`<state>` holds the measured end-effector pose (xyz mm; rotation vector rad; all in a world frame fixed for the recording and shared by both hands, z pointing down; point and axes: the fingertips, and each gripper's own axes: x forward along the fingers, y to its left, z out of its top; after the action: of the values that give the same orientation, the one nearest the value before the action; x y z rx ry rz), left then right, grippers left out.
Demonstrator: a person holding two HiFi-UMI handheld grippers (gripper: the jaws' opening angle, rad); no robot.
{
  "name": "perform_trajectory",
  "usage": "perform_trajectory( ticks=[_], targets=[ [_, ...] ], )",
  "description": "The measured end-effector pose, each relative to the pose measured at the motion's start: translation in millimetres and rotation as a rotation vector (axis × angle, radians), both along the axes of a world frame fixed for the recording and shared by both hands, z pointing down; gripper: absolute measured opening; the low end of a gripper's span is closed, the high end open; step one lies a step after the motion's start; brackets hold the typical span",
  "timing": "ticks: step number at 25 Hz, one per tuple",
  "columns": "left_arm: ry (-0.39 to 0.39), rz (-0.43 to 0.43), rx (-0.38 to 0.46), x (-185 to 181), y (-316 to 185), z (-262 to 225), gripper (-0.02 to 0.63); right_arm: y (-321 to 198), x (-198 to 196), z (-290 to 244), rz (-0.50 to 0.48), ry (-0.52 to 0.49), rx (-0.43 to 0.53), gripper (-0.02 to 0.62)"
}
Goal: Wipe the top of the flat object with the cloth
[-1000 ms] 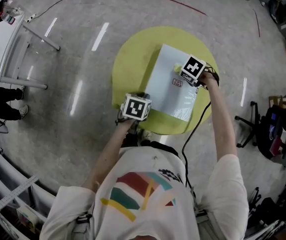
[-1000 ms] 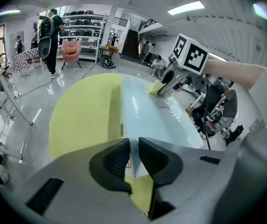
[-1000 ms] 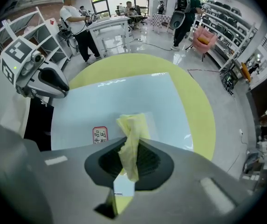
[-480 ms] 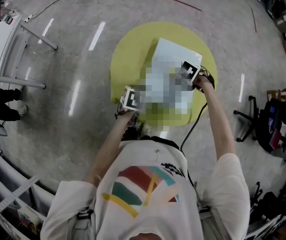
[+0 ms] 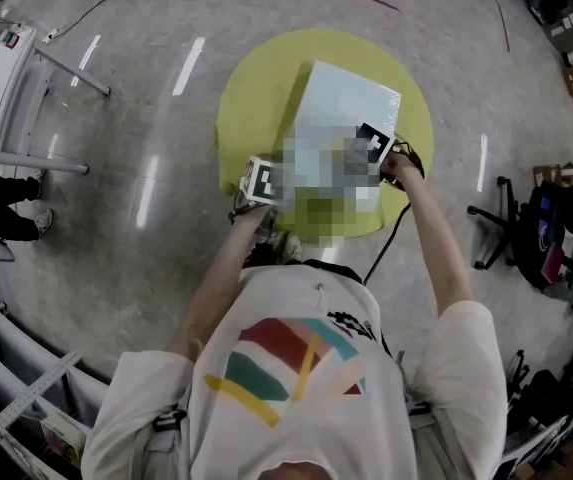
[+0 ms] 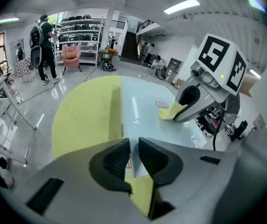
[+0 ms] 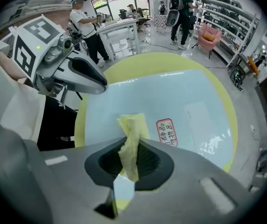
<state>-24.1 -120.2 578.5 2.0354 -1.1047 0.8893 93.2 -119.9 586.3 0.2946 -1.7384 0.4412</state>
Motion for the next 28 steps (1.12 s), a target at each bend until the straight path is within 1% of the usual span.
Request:
perform_trajectory(
  ticks=[3, 8, 14, 23, 28],
  targets=[
    [-0.005, 0.000, 0.000, -2, 0, 2, 0.067, 12, -7, 0, 0.011, -0.012, -0.011, 0.026],
    [0.001, 0.001, -0.007, 0, 1, 2, 0.067, 28, -13, -1, 0.019, -0.003, -0.017, 0.026],
    [0.007, -0.009, -0.040, 1, 6, 10, 0.067, 48, -19, -1, -0.010, 0.006, -0.040, 0.026],
    [0.026, -0.011, -0.037, 0, 6, 8, 0.067, 75, -30, -2, -0.039, 0.018, -0.093, 0.026],
    [0.053, -0.025, -0.061, -1, 7, 11, 0.067, 85, -35, -2, -0.047, 0.015, -0.118, 0.026]
  ],
)
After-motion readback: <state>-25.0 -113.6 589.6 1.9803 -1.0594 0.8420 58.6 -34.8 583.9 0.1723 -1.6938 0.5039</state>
